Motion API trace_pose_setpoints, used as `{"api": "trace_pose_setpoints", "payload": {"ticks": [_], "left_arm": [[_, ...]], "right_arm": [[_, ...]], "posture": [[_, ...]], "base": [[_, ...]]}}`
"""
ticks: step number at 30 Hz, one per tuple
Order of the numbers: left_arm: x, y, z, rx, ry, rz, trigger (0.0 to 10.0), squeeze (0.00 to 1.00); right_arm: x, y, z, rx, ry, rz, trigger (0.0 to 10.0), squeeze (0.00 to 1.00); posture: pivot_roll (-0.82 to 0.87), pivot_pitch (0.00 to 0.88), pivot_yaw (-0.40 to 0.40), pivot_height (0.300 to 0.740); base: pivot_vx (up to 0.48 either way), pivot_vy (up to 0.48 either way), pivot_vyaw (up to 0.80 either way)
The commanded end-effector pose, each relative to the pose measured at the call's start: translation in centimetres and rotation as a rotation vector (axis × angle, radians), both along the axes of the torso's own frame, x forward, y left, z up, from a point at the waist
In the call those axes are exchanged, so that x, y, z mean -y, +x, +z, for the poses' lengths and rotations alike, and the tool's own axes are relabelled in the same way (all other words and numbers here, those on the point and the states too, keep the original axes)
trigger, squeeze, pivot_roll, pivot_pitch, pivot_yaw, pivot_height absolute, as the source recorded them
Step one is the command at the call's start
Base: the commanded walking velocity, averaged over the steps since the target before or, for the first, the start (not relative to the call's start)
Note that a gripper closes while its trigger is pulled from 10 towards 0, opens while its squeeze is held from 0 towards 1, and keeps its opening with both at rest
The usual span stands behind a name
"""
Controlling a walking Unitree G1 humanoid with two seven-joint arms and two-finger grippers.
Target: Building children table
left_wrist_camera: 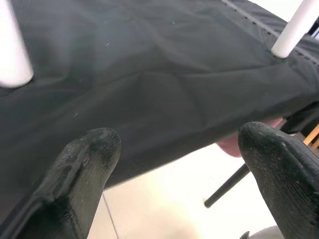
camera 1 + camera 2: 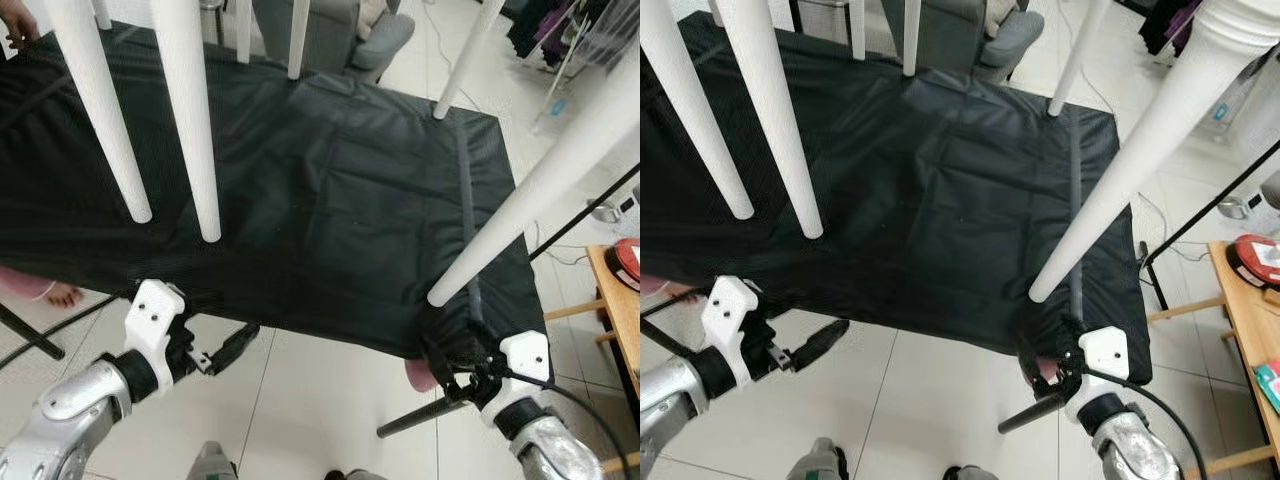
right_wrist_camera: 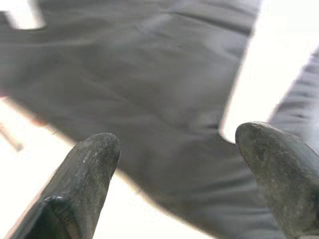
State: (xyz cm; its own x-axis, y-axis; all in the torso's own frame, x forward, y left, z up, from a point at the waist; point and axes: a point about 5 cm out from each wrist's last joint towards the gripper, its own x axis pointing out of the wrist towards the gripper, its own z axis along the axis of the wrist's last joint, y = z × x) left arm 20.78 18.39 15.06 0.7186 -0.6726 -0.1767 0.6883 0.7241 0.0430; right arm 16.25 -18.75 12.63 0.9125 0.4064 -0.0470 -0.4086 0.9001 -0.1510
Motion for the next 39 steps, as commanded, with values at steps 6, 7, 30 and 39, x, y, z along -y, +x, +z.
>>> {"api": "trace_pose_setpoints", "payload": {"ticks": [6,7,30,39], "left_arm": [[0.5,-1.8,-0.4,-0.079,-0.016,-0.165,10.0,0.0],[0.5,-1.9,-0.4,-0.085,-0.012,-0.171,10.0,0.0],[-1.4,-2.1,-13.1,-0.36,0.198,0.325,10.0,0.0],[-2.2,-1.8,-17.3,-0.471,0.24,0.575,10.0,0.0]], "right_arm": [[-0.9,-3.7,-2.4,-0.137,-0.014,0.059,10.0,0.0],[-0.8,-3.9,-2.8,-0.153,-0.025,0.054,10.0,0.0],[0.8,-0.6,-13.7,-0.52,-0.007,-0.212,10.0,0.0],[0.3,-0.8,-17.9,-0.691,-0.033,-0.243,10.0,0.0]], "posture": [[0.19,0.145,-0.103,0.74],[0.19,0.145,-0.103,0.74],[0.21,0.132,-0.105,0.74],[0.22,0.125,-0.112,0.74]], "base": [[0.0,0.0,0.0],[0.0,0.0,0.0],[0.0,0.0,0.0],[0.0,0.0,0.0]]}}
